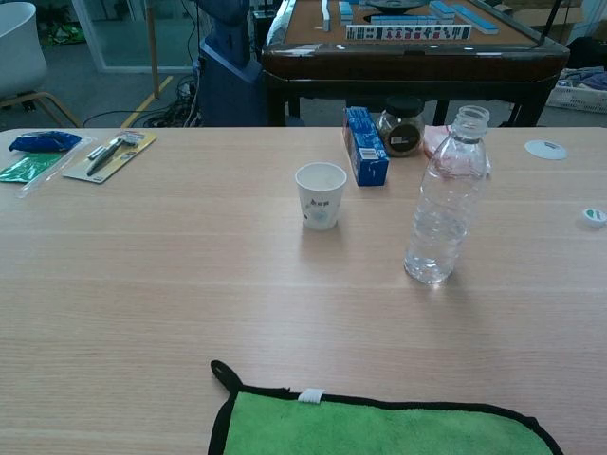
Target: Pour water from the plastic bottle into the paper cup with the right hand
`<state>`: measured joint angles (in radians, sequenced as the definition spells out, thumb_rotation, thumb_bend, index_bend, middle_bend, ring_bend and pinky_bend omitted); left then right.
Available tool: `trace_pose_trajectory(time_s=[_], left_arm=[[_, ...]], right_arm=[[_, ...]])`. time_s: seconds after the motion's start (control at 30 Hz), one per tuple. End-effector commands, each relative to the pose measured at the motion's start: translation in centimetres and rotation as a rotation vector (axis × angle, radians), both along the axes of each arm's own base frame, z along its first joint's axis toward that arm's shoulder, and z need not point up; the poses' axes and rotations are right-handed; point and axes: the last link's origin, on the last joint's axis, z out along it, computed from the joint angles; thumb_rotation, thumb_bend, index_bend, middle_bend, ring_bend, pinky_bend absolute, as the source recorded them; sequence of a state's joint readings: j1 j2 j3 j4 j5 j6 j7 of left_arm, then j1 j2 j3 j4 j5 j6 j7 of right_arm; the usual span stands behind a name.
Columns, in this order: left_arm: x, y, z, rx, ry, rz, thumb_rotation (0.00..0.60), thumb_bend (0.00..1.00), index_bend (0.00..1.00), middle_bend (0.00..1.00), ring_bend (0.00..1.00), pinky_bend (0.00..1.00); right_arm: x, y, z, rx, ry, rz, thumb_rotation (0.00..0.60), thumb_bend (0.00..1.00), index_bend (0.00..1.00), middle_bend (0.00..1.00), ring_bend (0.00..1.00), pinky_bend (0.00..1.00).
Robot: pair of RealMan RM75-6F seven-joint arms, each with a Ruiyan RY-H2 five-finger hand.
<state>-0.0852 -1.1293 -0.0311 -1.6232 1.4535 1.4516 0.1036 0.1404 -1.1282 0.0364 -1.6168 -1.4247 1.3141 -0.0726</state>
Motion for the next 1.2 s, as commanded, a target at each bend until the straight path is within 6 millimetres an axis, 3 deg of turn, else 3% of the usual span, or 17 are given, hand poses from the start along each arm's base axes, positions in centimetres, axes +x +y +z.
trace_pose_trajectory(time_s=[0.03,0.37,0.5,0.9,1.2], left_arm=[[0.0,-0.1,0.1,0.003,-0.003,0.001,0.6,0.22,0.44,0.52,0.44,0.61],[0.0,-0.2,0.2,0.004,-0.008,0.008,0.6,0.22,0.44,0.52,0.44,0.61],[0.2,-0.3,0.2,0.006,-0.022,0.007,0.6,0.22,0.44,0.52,0.44,0.61],[0.1,-0.4,0.4,0.003,-0.034,0.014,0.6,0.22,0.44,0.52,0.44,0.61],[0.0,-0.6,0.7,0.006,-0.038,0.02,0.6,0.22,0.44,0.52,0.44,0.61]], right_arm=[[-0.1,0.0,-0.1,0.003,0.003,-0.001,0.6,0.05,0.38,0.3,0.25,0.38],[-0.1,-0.5,-0.4,-0.007,-0.018,0.002,0.6,0.05,0.38,0.29,0.25,0.38],[-0.1,-1.1,-1.4,0.035,-0.027,0.002,0.6,0.02,0.32,0.23,0.19,0.38],[1.9,-7.1,-6.6,0.048,-0.232,0.057,0.6,0.0,0.27,0.2,0.16,0.33],[3.5,-9.7,-10.2,0.096,-0.412,0.075,0.6,0.0,0.27,0.19,0.16,0.33]])
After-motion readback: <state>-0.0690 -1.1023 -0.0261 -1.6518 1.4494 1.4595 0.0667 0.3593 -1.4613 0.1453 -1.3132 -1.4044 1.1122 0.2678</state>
